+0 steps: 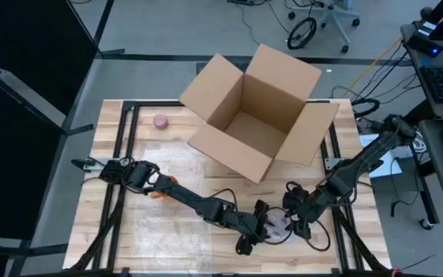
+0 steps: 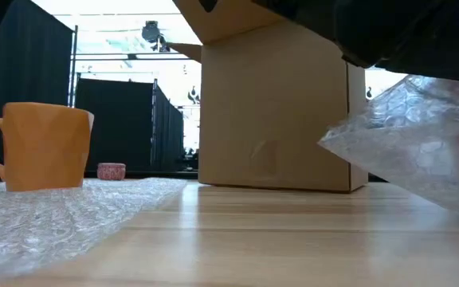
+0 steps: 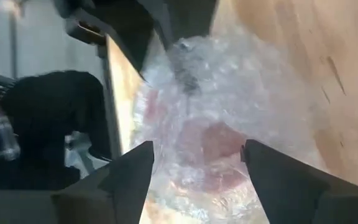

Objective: Wrap mug
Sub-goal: Wrap the pink mug in the bubble wrap

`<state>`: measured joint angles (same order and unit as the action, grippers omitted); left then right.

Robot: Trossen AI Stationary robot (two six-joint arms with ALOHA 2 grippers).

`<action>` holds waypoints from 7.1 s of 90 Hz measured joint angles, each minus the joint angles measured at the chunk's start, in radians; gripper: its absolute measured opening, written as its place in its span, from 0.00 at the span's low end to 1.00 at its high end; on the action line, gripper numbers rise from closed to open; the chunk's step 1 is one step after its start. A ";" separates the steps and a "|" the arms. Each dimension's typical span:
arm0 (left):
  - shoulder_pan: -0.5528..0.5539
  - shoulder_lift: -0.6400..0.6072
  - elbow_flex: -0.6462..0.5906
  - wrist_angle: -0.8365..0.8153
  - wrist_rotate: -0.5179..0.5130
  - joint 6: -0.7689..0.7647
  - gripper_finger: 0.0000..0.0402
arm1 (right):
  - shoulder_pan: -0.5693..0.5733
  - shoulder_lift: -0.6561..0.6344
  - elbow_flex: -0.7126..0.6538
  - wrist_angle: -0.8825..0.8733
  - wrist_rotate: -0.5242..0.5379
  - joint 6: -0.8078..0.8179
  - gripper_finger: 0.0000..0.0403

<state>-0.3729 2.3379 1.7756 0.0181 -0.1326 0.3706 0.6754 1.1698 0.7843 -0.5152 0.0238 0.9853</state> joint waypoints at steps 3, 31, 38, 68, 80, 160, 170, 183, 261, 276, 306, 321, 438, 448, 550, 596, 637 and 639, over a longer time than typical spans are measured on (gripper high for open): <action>0.000 0.000 0.000 0.000 0.000 0.000 0.48 | 0.000 -0.007 0.009 -0.018 0.000 0.000 0.61; 0.000 0.000 0.000 0.000 0.000 0.000 0.48 | -0.007 0.004 0.063 -0.199 0.162 0.011 0.61; 0.000 0.000 0.000 0.000 0.000 0.000 0.48 | -0.006 0.050 0.063 -0.156 0.168 -0.010 0.61; 0.000 0.000 0.000 0.002 0.000 -0.001 0.48 | -0.003 0.337 0.051 -0.072 0.171 0.006 0.61; 0.005 0.000 0.002 -0.008 0.003 -0.046 0.48 | 0.000 0.428 0.055 -0.054 0.169 0.044 0.61; 0.010 -0.001 0.001 -0.015 -0.008 -0.051 0.48 | -0.001 0.462 0.059 -0.003 0.166 0.056 0.10; 0.008 -0.001 0.000 -0.023 -0.006 -0.051 0.48 | 0.000 0.463 0.074 -0.008 0.158 0.045 0.22; 0.008 -0.001 0.000 -0.025 0.000 -0.051 0.48 | -0.005 0.473 0.120 -0.051 0.143 0.001 0.48; 0.011 -0.002 0.000 -0.025 -0.003 -0.052 0.48 | -0.004 0.475 0.545 -0.631 0.155 -0.137 0.75; 0.010 -0.002 0.000 -0.025 -0.003 -0.051 0.48 | 0.026 0.473 0.616 -0.658 0.132 -0.110 0.75; 0.010 -0.002 0.000 -0.026 -0.003 -0.052 0.48 | 0.088 0.490 0.498 -0.599 0.200 0.054 0.75; 0.010 -0.001 0.002 -0.011 0.003 -0.052 0.48 | 0.082 0.487 0.338 -0.466 0.184 0.108 0.75; 0.008 0.000 -0.001 -0.006 0.003 -0.052 0.48 | -0.002 0.469 0.035 0.066 0.149 0.068 0.17; 0.008 0.000 -0.001 -0.006 0.003 -0.052 0.48 | -0.002 0.454 0.030 0.073 0.154 0.054 0.25; 0.009 -0.009 0.000 -0.005 -0.012 -0.052 0.48 | -0.010 0.229 0.021 -0.032 0.213 0.000 0.83; -0.002 -0.032 0.025 -0.041 -0.064 -0.076 0.48 | -0.007 0.377 0.024 -0.023 0.190 -0.022 0.83; -0.012 -0.048 0.046 -0.025 -0.062 -0.077 0.48 | -0.006 0.311 0.017 -0.024 0.182 -0.058 0.83; -0.011 -0.048 0.046 -0.025 -0.062 -0.077 0.48 | -0.006 0.307 0.017 -0.024 0.182 -0.062 0.83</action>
<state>-0.3838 2.2895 1.8217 -0.0069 -0.1946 0.2932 0.6693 1.4763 0.8013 -0.5389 0.2054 0.9237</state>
